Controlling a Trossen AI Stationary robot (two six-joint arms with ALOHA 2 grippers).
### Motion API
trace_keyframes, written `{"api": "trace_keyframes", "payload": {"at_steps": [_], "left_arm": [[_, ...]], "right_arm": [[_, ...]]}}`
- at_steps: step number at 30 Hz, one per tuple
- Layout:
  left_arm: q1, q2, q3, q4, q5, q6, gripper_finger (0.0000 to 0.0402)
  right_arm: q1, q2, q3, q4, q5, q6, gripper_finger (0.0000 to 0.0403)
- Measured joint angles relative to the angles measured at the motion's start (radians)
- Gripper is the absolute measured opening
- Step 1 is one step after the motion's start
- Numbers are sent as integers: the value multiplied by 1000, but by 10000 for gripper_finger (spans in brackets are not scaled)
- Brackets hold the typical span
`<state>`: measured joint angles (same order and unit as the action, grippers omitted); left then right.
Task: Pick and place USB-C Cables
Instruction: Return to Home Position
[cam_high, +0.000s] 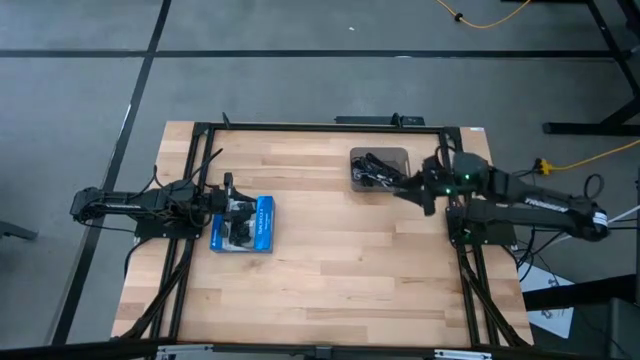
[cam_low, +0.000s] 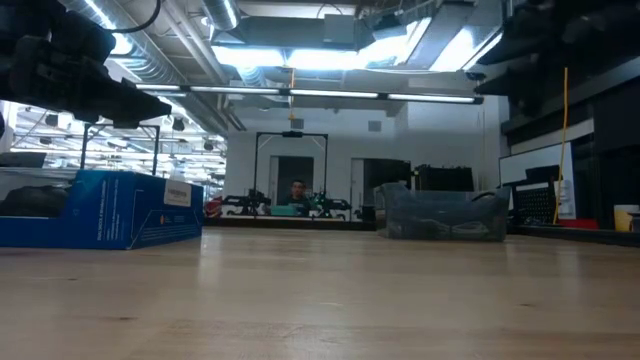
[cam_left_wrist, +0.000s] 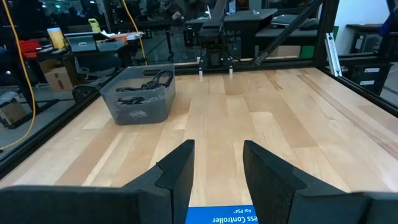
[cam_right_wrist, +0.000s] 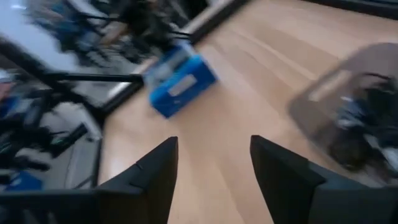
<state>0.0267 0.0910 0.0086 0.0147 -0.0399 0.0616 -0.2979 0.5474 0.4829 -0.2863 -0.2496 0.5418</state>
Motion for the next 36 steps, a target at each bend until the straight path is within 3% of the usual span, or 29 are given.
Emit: {"api": "trace_keyframes", "payload": {"at_steps": [5, 13, 20, 27, 36], "left_arm": [[0, 0, 0, 0, 0, 0, 131], [0, 0, 0, 0, 0, 0, 131], [0, 0, 0, 0, 0, 0, 131], [0, 0, 0, 0, 0, 0, 131], [0, 0, 0, 0, 0, 0, 131]], "right_arm": [[17, -129, -159, 185, -90, -49, 204], [40, -287, -345, 383, 2, -56, 204], [41, -417, -473, 407, 5, -91, 204], [65, -488, -476, 342, 46, -169, 204], [115, -533, -475, 341, 47, -156, 204]]}}
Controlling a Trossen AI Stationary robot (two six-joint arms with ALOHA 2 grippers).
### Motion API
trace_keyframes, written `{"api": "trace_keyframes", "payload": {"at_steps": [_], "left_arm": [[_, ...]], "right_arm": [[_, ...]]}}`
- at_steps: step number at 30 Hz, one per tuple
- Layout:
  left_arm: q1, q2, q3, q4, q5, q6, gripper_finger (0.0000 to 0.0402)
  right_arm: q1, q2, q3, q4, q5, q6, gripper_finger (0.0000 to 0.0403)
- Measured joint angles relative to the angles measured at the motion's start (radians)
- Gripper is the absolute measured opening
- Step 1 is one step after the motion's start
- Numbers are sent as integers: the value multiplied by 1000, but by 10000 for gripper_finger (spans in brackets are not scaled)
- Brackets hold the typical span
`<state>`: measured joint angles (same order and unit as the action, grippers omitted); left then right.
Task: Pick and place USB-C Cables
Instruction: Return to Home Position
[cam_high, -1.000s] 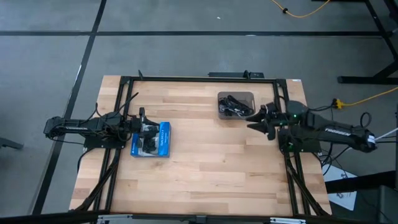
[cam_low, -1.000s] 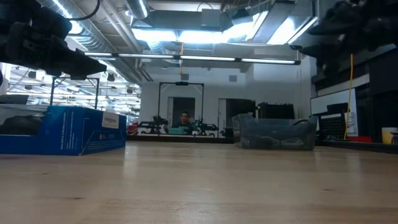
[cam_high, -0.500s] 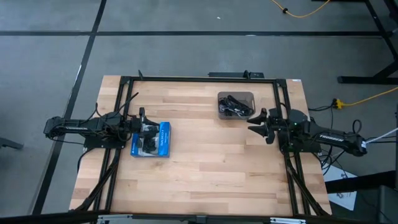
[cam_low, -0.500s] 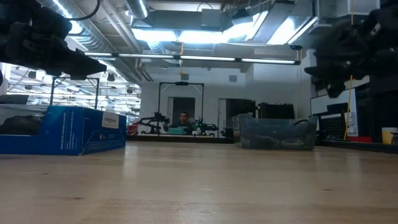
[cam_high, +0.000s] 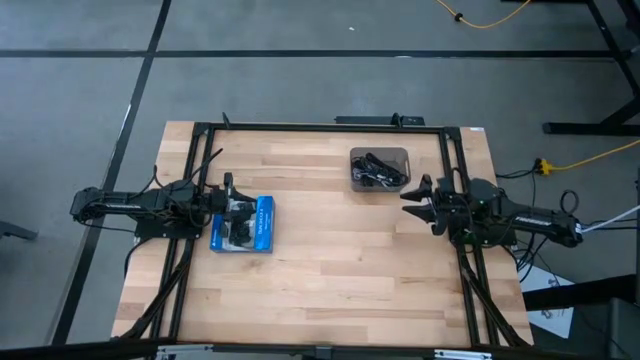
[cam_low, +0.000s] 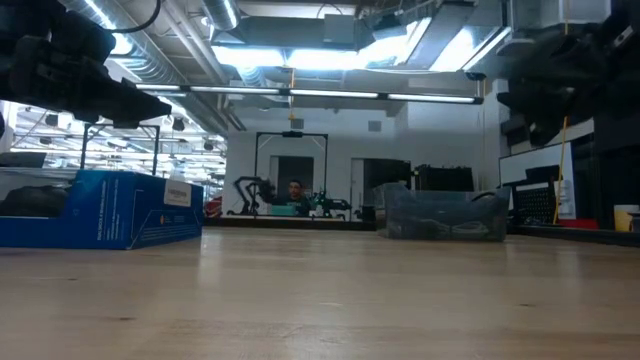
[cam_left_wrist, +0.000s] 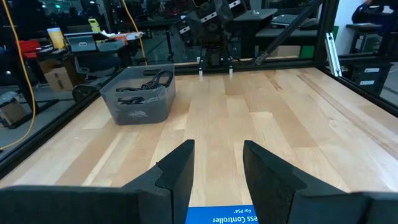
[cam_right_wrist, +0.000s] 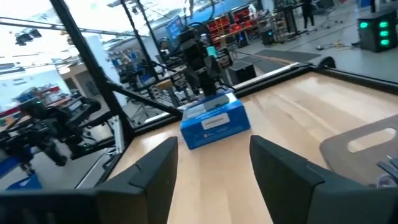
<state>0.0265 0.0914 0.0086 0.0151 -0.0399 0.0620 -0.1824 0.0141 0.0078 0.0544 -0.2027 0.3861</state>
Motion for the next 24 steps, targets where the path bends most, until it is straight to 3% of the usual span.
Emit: {"api": "trace_keyframes", "payload": {"at_steps": [9, 24], "left_arm": [[0, 0, 0, 0, -1, 0, 131], [0, 0, 0, 0, -2, 0, 131]], "right_arm": [[184, -14, 1, -7, 26, -1, 204], [197, -13, 1, -6, 26, -2, 204]]}}
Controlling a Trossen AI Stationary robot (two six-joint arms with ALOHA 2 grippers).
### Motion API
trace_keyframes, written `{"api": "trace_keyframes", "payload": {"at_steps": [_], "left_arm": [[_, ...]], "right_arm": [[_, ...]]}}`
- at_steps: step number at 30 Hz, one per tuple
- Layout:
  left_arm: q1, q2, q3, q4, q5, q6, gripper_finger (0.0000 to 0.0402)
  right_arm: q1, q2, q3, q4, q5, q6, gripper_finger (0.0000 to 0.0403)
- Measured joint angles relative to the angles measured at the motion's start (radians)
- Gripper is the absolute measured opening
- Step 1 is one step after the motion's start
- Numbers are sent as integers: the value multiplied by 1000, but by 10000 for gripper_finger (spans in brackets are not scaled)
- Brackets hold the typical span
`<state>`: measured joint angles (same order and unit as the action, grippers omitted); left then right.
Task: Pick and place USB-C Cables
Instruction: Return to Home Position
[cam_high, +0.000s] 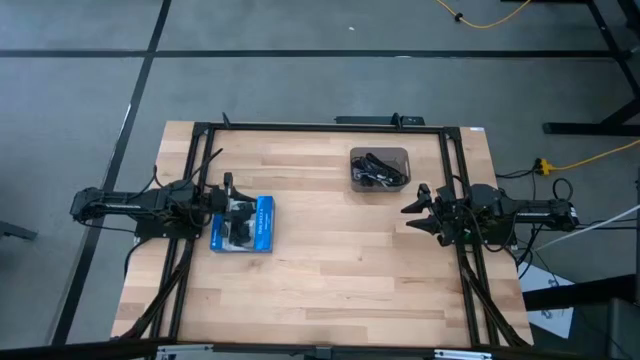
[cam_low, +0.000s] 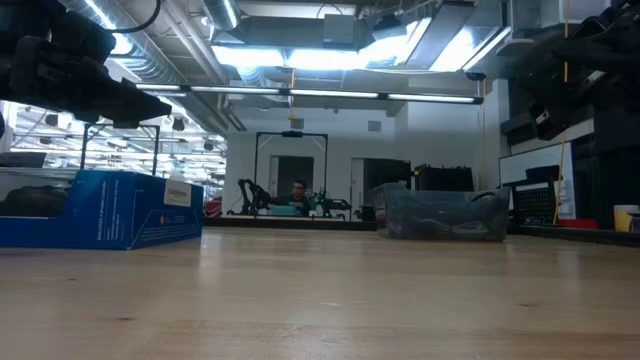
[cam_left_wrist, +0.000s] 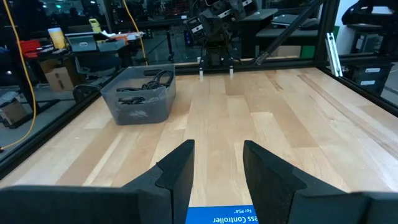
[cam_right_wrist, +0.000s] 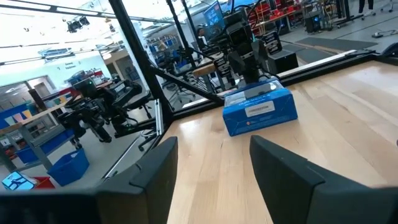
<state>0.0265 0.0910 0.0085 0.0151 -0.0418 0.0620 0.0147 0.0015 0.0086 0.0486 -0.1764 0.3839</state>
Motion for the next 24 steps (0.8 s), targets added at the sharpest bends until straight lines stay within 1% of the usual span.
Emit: {"api": "trace_keyframes", "payload": {"at_steps": [2, 5, 7, 14, 19, 24], "left_arm": [[0, 0, 0, 0, 0, 0, 131], [0, 0, 0, 0, 0, 0, 131], [0, 0, 0, 0, 0, 0, 131], [0, 0, 0, 0, 0, 0, 131], [0, 0, 0, 0, -1, 0, 131], [0, 0, 0, 0, -1, 0, 131]], "right_arm": [[0, 3, 0, 0, 1, -60, 204], [0, 4, 0, 0, 1, -289, 204], [1, 4, 0, 0, 1, -372, 204], [1, 18, 0, 1, 3, -386, 204], [1, 39, 0, -2, 5, -330, 204], [1, 39, 0, -1, 3, -340, 204]]}}
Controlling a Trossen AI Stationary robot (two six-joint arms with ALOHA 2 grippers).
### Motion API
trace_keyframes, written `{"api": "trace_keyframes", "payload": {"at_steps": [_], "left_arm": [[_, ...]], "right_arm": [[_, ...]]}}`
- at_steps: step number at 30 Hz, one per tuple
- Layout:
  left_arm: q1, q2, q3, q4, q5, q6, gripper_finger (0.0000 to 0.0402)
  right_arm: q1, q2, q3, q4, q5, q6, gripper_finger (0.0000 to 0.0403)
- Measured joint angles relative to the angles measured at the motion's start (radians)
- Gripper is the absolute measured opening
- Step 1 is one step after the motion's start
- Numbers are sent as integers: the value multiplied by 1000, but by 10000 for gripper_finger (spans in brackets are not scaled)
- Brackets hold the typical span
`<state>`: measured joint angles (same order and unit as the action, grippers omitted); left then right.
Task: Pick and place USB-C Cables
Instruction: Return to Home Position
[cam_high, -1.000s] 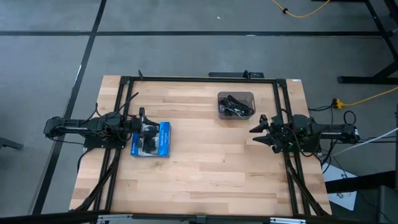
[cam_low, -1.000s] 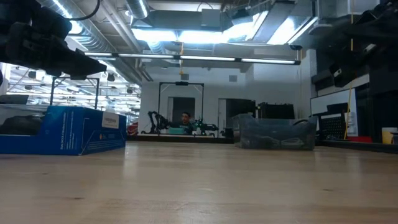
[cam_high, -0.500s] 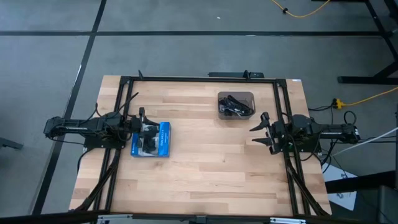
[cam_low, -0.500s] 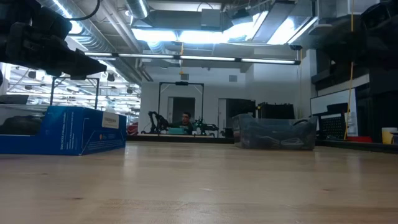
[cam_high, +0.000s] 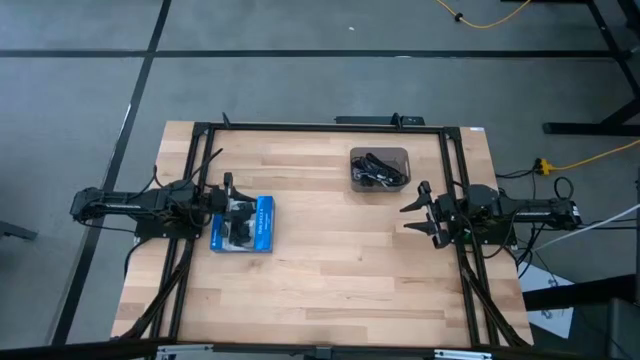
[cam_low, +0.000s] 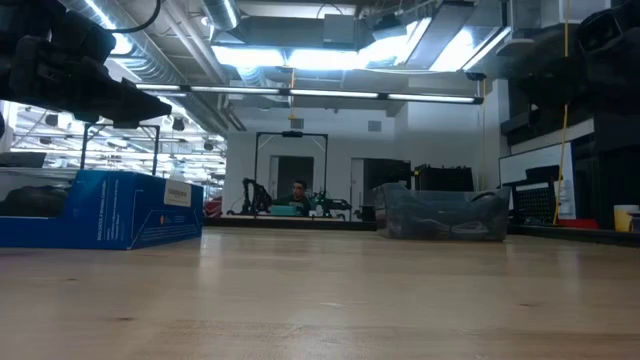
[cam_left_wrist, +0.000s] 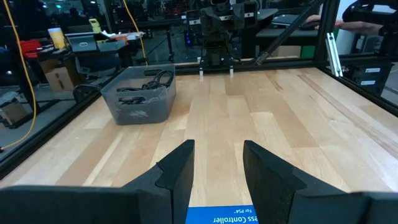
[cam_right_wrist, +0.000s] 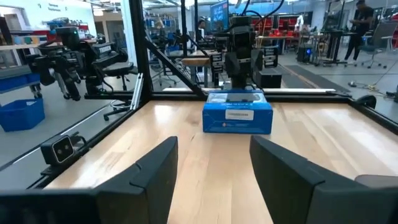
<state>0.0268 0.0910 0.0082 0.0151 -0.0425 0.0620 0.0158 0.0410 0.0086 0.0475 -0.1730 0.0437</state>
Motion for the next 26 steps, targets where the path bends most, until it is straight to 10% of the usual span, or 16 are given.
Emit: {"api": "trace_keyframes", "payload": {"at_steps": [26], "left_arm": [[0, 0, 0, 0, 0, 0, 131]], "right_arm": [[0, 0, 0, 0, -3, 27, 204]]}}
